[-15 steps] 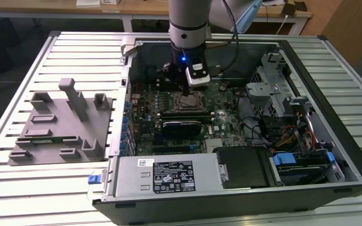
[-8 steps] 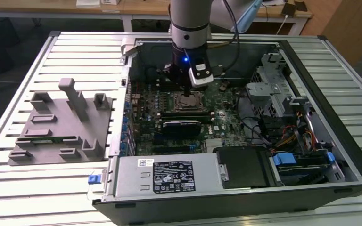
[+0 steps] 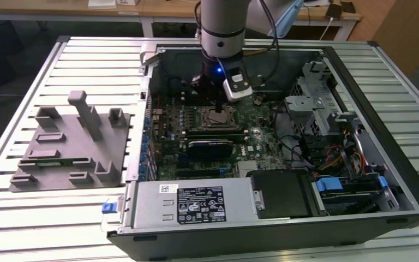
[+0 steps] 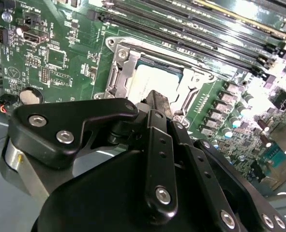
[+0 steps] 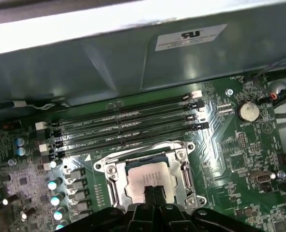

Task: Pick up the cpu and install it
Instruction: 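Install the first cpu locking lever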

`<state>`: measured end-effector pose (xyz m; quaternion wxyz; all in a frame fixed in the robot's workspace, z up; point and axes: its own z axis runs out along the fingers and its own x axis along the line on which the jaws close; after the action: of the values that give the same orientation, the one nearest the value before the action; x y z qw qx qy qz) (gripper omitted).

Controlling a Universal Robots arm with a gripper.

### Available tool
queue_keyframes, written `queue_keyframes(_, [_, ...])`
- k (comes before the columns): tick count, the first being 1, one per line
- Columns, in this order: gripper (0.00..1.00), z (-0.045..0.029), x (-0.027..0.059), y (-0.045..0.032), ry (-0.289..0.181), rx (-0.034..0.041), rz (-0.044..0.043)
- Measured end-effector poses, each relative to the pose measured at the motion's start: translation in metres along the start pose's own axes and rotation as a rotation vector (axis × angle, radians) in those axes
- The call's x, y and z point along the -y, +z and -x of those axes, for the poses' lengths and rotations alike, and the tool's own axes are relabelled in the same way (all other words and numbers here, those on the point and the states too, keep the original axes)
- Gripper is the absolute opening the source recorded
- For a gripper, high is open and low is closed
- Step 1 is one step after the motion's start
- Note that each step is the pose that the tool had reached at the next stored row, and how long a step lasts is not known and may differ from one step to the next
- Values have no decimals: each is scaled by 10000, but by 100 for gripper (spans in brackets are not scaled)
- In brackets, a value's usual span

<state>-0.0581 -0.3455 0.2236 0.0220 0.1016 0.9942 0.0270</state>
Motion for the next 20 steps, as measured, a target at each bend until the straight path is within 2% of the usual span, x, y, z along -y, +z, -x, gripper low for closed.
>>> queue_keyframes(5, [11, 5, -2, 2, -613, -34, 25])
queue_keyframes(9, [11, 7, -2, -15, -643, -32, -5])
queue_keyframes(17, [11, 11, -10, -136, -642, -30, -11])
queue_keyframes(20, [11, 12, -11, -145, -643, -29, -10])
